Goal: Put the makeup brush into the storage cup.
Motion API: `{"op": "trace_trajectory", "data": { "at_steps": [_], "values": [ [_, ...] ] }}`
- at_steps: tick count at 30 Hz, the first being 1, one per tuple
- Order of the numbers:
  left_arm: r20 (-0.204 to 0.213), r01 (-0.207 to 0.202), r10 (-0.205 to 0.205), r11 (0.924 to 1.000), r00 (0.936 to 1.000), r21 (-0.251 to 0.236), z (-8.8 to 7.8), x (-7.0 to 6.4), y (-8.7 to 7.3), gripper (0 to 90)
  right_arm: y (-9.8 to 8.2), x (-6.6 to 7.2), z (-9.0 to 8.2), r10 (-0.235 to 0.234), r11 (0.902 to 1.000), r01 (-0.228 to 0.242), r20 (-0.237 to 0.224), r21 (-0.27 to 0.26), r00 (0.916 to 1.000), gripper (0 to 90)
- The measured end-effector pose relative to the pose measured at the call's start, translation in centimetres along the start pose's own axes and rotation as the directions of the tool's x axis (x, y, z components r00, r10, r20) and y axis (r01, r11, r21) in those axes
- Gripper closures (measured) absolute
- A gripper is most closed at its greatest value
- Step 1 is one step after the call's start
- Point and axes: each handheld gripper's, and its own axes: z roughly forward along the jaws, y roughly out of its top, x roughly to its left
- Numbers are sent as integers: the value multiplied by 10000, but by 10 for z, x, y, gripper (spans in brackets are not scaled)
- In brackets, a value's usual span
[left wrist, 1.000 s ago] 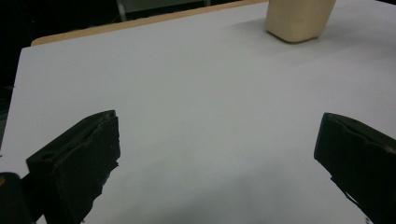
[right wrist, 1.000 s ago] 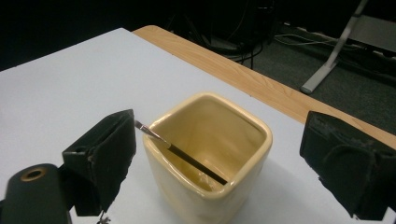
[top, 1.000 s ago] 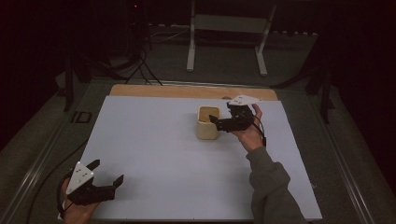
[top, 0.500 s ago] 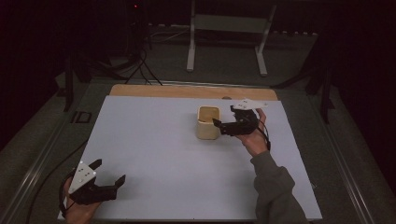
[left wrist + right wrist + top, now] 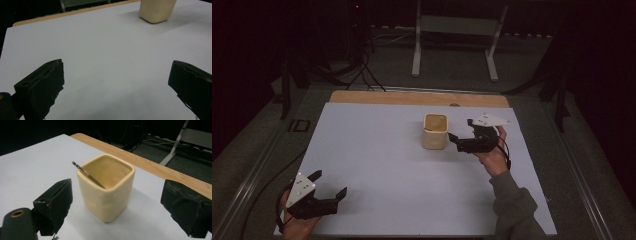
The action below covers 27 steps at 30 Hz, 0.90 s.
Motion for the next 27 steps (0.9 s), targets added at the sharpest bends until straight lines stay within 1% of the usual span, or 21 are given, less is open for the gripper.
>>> {"op": "trace_trajectory", "data": {
  "at_steps": [2,7,9,11,19,22,24,27],
  "values": [
    [-19,25,-25,10000,10000,-42,-1,0,0,16,-6,-1,-6,51,10000,-51,36,-56,10000,104],
    [-24,67,-67,9999,10000,-91,-1,0,1,16,-16,0,-16,-52,10000,52,102,-44,9999,104],
    [-32,42,-42,9999,10000,-99,-1,0,2,16,-22,-1,-23,-6,10000,7,173,-98,9999,104],
    [-39,45,-46,9999,10000,-123,-1,0,2,16,-28,-1,-30,48,9998,-46,106,-187,9999,104],
    [-77,127,-129,9997,9999,-227,-3,2,3,16,-50,0,-51,-18,9996,24,194,-280,9998,104],
    [-98,196,-199,9994,9998,-293,-4,3,3,16,-58,1,-61,88,9994,-83,163,-322,9998,106],
    [-114,216,-220,9993,9997,-320,-5,3,4,16,-64,2,-67,107,9992,-102,127,-380,9999,107],
    [-135,210,-215,9991,9997,-364,-6,3,4,16,-72,3,-74,85,9989,-76,194,-464,9998,108]
  ]
}}
